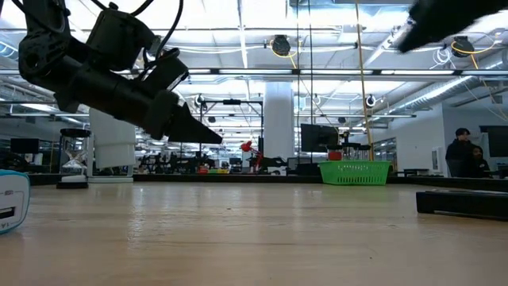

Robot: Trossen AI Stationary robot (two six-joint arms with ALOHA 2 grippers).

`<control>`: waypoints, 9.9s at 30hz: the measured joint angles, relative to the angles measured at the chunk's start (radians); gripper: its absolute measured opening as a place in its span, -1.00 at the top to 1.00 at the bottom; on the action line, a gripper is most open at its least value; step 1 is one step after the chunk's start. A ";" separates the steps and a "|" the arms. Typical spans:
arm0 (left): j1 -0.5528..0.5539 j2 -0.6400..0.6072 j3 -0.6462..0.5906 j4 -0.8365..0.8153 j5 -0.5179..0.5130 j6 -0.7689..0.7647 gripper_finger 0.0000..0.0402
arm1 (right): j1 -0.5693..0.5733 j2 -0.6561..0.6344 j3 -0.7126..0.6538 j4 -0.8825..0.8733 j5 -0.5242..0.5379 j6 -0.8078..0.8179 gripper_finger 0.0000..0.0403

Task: Pick & Place Office items
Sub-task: Put the black digital clock into the black bin

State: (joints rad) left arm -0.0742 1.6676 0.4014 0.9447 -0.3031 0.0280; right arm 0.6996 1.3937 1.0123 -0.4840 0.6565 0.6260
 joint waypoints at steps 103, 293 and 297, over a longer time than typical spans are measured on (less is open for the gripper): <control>-0.023 0.001 0.074 -0.050 0.318 -0.537 0.03 | -0.044 0.389 0.082 -0.130 0.075 0.256 0.20; -0.759 -0.435 0.176 -0.803 0.177 -0.296 0.92 | -0.271 0.331 -0.351 1.114 0.149 -0.508 0.75; -0.914 -0.430 0.297 -1.081 0.093 -0.584 0.97 | -0.271 0.331 -0.368 1.161 0.149 -0.513 0.75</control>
State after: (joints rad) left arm -0.9883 1.2380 0.6985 -0.1364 -0.2103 -0.5558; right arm 0.4286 1.7248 0.6447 0.6771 0.8055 0.1128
